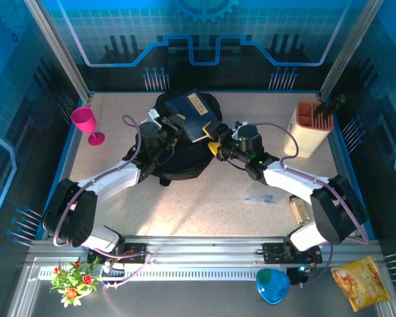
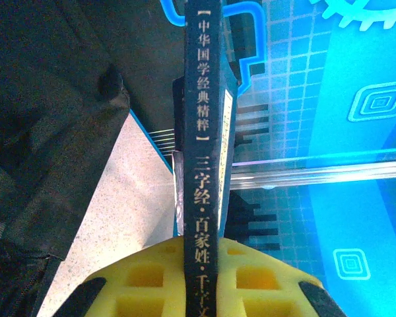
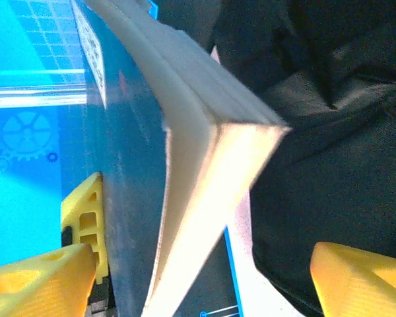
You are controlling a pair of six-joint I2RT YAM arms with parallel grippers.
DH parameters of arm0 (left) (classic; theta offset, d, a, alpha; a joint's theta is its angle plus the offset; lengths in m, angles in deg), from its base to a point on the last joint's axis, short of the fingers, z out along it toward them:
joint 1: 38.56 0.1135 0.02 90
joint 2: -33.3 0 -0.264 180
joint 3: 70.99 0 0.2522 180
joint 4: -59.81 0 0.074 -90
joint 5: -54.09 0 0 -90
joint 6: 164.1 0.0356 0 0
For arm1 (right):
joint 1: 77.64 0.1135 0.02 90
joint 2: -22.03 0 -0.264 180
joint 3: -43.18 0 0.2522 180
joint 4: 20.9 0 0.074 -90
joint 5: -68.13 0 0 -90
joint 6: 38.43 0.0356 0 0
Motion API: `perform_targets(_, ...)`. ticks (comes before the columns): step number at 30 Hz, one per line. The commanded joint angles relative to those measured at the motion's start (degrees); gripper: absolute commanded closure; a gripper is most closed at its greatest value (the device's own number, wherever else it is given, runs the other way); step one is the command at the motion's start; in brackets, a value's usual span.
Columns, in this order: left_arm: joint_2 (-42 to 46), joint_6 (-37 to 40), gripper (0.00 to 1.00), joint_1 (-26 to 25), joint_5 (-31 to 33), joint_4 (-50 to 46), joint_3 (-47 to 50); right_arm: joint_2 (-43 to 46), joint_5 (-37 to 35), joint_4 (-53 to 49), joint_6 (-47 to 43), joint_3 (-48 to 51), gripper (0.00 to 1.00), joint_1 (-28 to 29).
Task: Pack the student bag
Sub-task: Pass the book, then rotate the student bag at the top-center of the table.
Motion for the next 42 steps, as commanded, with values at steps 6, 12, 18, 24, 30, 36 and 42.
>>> perform_targets(6, 1.3, -1.64, 0.87, -0.26, 0.68, 4.39, -0.16, -5.23, 2.66, 10.54, 1.59, -1.74, 0.39, 0.58)
perform_targets(12, 1.67, -1.4, 0.8, -0.09, -0.53, 3.07, 0.63, -7.09, 3.68, 14.5, 1.12, -1.75, 0.65, -0.09)
perform_targets(18, 3.72, 7.2, 0.44, 0.87, -1.88, -13.68, 0.14, -2.88, 2.01, 10.42, -5.45, 0.89, 0.9, -2.52)
perform_targets(24, 1.74, 23.9, 0.27, 1.12, -1.82, -35.82, -3.21, 6.02, -0.44, -1.59, -16.97, 4.76, 0.95, -6.78)
perform_targets(30, -3.84, 32.49, 0.26, 0.86, -3.03, -44.94, -4.76, 13.36, -1.94, -13.2, -25.72, 6.39, 0.96, -10.89)
perform_targets(36, -10.68, 32.74, 0.26, -1.18, -7.24, -46.01, -7.92, 17.27, -3.28, -19.33, -29.33, 7.23, 0.96, -13.61)
perform_targets(42, -22.11, 32.6, 0.28, -4.89, -13.65, -46.68, -17.6, 19.07, -3.21, -22.1, -30.3, 7.59, 0.95, -15.92)
